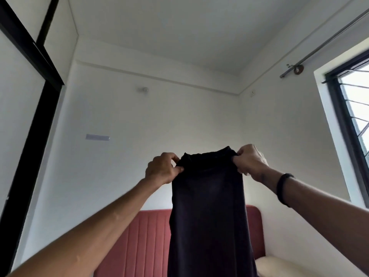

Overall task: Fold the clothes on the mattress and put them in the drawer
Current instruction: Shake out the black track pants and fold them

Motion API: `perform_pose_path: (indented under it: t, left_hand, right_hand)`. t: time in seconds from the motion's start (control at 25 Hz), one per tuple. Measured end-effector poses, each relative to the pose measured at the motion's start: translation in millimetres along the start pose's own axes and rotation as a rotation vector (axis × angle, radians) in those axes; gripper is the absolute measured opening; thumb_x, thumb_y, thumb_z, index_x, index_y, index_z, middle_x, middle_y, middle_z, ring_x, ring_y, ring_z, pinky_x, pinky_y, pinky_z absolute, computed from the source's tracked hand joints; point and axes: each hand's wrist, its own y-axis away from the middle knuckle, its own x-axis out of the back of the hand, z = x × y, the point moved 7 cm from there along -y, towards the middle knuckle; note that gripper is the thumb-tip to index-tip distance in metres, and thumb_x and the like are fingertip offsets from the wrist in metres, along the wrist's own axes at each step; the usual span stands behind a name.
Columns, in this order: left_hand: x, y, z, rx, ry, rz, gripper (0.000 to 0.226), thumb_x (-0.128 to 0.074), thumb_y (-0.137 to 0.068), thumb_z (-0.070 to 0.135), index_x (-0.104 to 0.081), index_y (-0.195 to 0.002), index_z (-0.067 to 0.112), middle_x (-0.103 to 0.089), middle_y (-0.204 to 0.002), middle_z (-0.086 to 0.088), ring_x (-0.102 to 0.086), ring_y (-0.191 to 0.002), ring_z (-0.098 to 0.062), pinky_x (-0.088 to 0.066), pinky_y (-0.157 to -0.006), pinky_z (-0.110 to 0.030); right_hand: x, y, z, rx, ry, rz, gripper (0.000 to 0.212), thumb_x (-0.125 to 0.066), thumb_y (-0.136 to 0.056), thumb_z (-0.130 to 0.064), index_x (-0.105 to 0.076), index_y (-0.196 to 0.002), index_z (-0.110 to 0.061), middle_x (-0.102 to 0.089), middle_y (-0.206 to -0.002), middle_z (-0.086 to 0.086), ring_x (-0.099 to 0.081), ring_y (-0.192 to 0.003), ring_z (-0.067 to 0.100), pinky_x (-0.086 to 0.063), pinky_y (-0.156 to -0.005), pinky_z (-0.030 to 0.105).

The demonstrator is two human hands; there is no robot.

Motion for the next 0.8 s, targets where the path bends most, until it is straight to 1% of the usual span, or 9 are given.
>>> perform_pose_path:
  t: [0.12,0.2,0.28,0.36,0.48,0.56,0.6,0.64,0.8]
  left_hand:
    - [69,-41,44,0.04,0.072,0.167,0.026,-0.073,-0.088,0.044,-0.068,-0.11,0.033,-0.074,-0.112,-0.004,-0.068,-0.11,-0.03,-0.05,-0.091,-0.033]
    - [148,-51,93,-0.054,0.181,0.49,0.029,-0.066,-0.094,0.039,-0.064,-0.121,0.029,-0.072,-0.118,-0.007,-0.064,-0.117,-0.032,-0.046,-0.098,-0.036]
    - [194,-19,143,-0.352,0.079,0.859,0.045,-0.053,-0.101,0.039,-0.048,-0.143,0.026,-0.061,-0.137,-0.011,-0.054,-0.133,-0.033,-0.04,-0.11,-0.043]
    - [164,30,162,-0.562,-0.244,0.93,0.062,-0.045,-0.104,0.041,-0.027,-0.161,0.024,-0.028,-0.167,-0.012,-0.022,-0.155,-0.034,-0.021,-0.124,-0.053]
    - [84,79,125,-0.613,-0.505,0.819,0.066,-0.045,-0.104,0.042,-0.022,-0.164,0.026,-0.006,-0.173,-0.008,0.002,-0.159,-0.035,-0.004,-0.123,-0.068]
    - [67,99,100,-0.664,-0.461,0.816,0.063,-0.048,-0.101,0.045,-0.039,-0.158,0.022,-0.021,-0.169,-0.015,-0.005,-0.158,-0.04,0.0,-0.12,-0.073]
    - [66,107,94,-0.667,-0.452,0.801,0.065,-0.047,-0.1,0.05,-0.039,-0.156,0.02,-0.027,-0.167,-0.016,-0.008,-0.157,-0.041,0.0,-0.12,-0.074]
    - [64,118,90,-0.656,-0.457,0.775,0.068,-0.043,-0.101,0.056,-0.035,-0.158,0.02,-0.029,-0.166,-0.016,-0.01,-0.157,-0.042,-0.001,-0.119,-0.075]
    - [38,167,78,-0.585,-0.361,0.631,0.076,-0.032,-0.1,0.067,-0.05,-0.149,0.013,-0.044,-0.157,-0.021,-0.018,-0.154,-0.047,0.003,-0.12,-0.073]
  right_hand:
    - [46,-24,-65,-0.014,-0.411,0.139,0.01,-0.058,-0.07,-0.002,-0.061,-0.077,-0.008,-0.069,-0.075,0.011,-0.074,-0.07,0.039,-0.064,-0.068,0.047]
    - [112,-21,-133,0.306,-0.441,0.485,0.023,-0.061,-0.079,-0.01,-0.067,-0.101,-0.013,-0.07,-0.105,0.013,-0.072,-0.097,0.034,-0.058,-0.087,0.036]
    - [143,35,-182,0.766,-0.308,0.792,0.047,-0.06,-0.095,-0.016,-0.055,-0.142,-0.014,-0.047,-0.152,0.013,-0.047,-0.14,0.028,-0.038,-0.111,0.027]
    - [115,99,-188,0.972,-0.064,0.881,0.062,-0.054,-0.103,-0.026,-0.034,-0.16,-0.014,-0.016,-0.17,0.013,-0.015,-0.158,0.032,-0.016,-0.127,0.045]
    - [37,117,-114,0.732,0.213,0.616,0.069,-0.045,-0.101,-0.05,-0.024,-0.163,-0.027,-0.015,-0.171,0.007,-0.006,-0.159,0.034,-0.003,-0.128,0.05]
    - [-6,118,-41,0.359,-0.118,0.13,0.092,-0.065,-0.083,-0.07,-0.043,-0.154,-0.015,-0.06,-0.144,0.002,-0.044,-0.146,0.027,-0.037,-0.117,0.033]
    - [-19,133,-14,0.184,-0.377,-0.029,0.099,-0.087,-0.07,-0.061,-0.052,-0.145,-0.006,-0.072,-0.123,-0.006,-0.061,-0.129,0.016,-0.051,-0.1,0.023]
    - [-31,151,1,0.064,-0.549,-0.19,0.079,-0.091,-0.075,-0.041,-0.06,-0.136,-0.003,-0.076,-0.111,-0.012,-0.067,-0.114,0.005,-0.053,-0.09,0.014]
    - [-29,213,36,-0.107,-0.692,-0.24,0.044,-0.071,-0.094,-0.007,-0.058,-0.136,0.001,-0.069,-0.126,0.009,-0.067,-0.114,0.01,-0.047,-0.107,0.026]
